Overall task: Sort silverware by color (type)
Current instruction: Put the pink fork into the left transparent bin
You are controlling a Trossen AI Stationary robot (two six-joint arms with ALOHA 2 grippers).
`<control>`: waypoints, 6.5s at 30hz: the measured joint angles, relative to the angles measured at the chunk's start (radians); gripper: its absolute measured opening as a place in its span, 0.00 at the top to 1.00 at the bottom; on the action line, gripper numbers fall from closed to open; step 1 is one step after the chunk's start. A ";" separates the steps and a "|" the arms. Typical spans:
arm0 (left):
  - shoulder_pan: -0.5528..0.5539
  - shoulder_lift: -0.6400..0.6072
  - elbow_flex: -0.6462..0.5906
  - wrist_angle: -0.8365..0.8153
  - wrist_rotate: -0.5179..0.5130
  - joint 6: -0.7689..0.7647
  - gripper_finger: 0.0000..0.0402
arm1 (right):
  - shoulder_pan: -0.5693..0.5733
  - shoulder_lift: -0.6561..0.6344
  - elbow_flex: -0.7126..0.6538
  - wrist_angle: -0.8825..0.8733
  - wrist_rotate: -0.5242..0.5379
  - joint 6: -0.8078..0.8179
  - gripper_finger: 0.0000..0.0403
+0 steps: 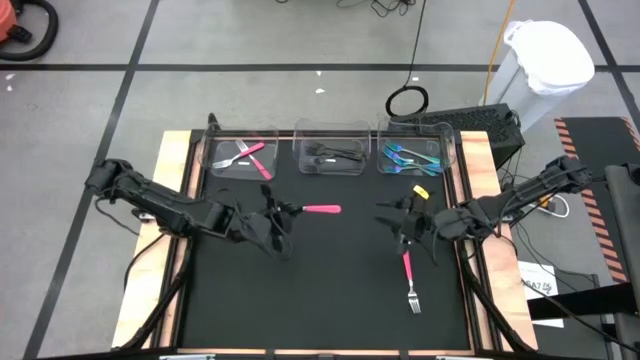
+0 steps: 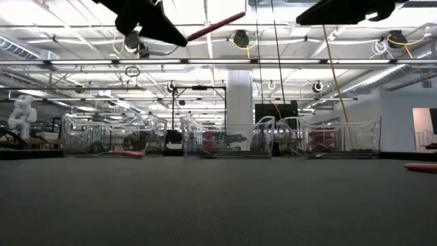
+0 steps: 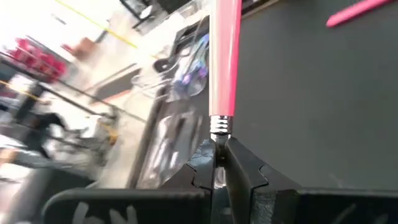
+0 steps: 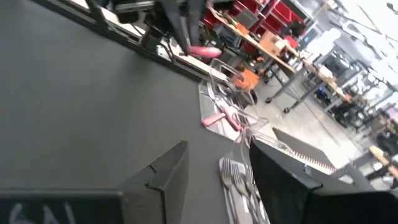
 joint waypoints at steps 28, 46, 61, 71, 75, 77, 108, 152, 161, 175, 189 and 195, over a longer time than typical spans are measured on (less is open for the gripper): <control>-0.087 0.276 0.251 -0.006 -0.278 0.258 0.96 | -0.055 0.035 0.000 0.096 -0.135 0.076 0.59; -0.096 0.276 0.251 -0.006 -0.121 0.235 0.96 | 0.020 0.036 0.000 0.033 -0.242 -0.259 0.59; -0.004 0.276 0.250 -0.016 0.203 0.073 0.96 | 0.152 0.257 0.000 0.148 0.032 -0.665 0.59; 0.010 0.276 0.250 -0.020 0.318 0.064 0.96 | 0.188 0.369 0.000 0.319 0.266 -0.855 0.59; 0.010 0.276 0.250 -0.020 0.327 0.051 0.96 | 0.206 0.378 0.000 0.328 0.260 -0.868 0.59; 0.015 0.276 0.250 -0.021 0.344 0.038 0.96 | 0.219 0.378 0.000 0.330 0.259 -0.886 0.59; 0.072 0.315 0.249 -0.017 0.487 -0.014 0.96 | 0.249 0.378 0.000 0.311 0.101 -0.962 0.91; 0.075 0.316 0.246 0.088 0.362 -0.008 0.68 | 0.240 0.377 0.000 0.328 0.154 -0.932 0.94; 0.057 0.315 0.250 0.156 0.285 0.043 0.46 | 0.238 0.378 0.000 0.373 0.185 -0.903 0.94; -0.039 0.314 0.252 0.363 0.139 0.320 0.44 | 0.190 0.371 0.000 0.387 0.263 -0.783 0.94; -0.048 0.315 0.251 0.366 0.076 0.343 0.44 | 0.149 0.371 0.000 0.387 0.261 -0.721 0.92; -0.052 0.325 0.250 0.421 0.077 0.384 0.44 | 0.132 0.371 0.000 0.387 0.261 -0.692 0.92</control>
